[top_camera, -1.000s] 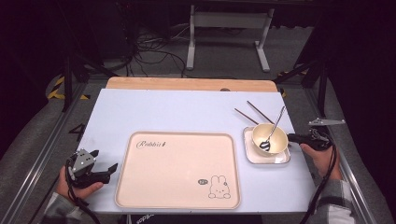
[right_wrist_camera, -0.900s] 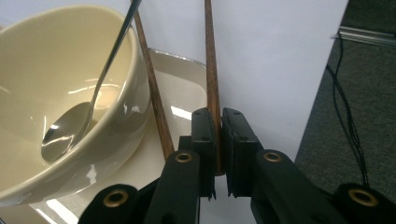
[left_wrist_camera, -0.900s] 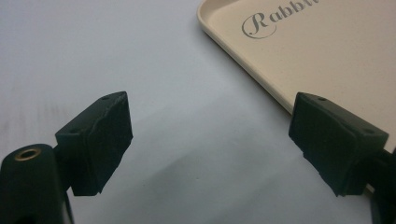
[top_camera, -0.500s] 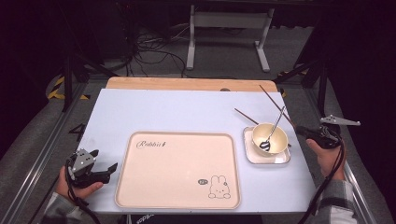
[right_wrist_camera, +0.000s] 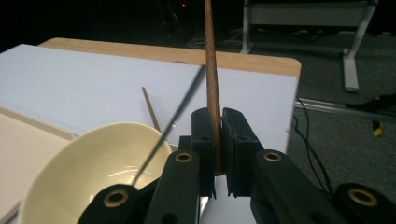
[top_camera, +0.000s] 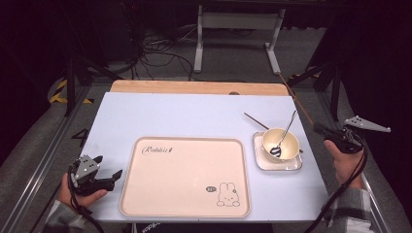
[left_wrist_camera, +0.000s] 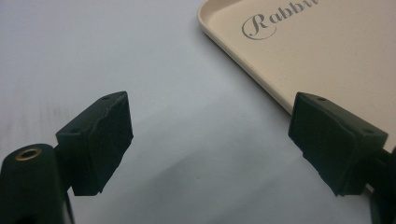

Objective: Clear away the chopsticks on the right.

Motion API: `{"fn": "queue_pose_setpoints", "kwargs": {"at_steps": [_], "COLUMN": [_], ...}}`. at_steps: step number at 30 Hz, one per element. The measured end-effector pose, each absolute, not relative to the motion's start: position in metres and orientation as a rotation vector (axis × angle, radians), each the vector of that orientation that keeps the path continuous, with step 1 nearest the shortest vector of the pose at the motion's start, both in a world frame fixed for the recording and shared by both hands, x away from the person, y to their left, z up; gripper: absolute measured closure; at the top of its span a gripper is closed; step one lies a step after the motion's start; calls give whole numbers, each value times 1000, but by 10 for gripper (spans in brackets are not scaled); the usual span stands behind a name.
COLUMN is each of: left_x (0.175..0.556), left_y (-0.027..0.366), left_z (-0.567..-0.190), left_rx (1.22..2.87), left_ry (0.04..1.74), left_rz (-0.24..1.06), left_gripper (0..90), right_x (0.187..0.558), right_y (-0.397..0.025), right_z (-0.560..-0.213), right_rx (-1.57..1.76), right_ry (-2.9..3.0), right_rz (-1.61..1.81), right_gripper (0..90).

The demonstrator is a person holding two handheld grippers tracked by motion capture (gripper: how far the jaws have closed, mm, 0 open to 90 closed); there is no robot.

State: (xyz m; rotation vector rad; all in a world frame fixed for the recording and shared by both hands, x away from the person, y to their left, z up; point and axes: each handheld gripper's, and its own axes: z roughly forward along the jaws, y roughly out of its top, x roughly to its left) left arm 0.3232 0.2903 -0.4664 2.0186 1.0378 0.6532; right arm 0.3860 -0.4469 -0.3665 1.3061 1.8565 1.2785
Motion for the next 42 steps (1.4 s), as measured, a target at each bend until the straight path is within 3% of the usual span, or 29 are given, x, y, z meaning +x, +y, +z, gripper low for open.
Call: {"fn": "queue_pose_setpoints", "kwargs": {"at_steps": [19,42], "left_x": [322,319], "left_y": [290,287], "left_z": [-465,-465], "left_rx": [2017,2018], "left_ry": [1022,991], "left_rz": [659,672], "left_gripper": [145,141], "right_x": [355,319], "right_y": [-373,-275], "right_z": [-336,-372], "right_rx": [1053,853], "right_ry": [2008,2338], "right_rz": [1345,1286], "right_gripper": [844,843]}}
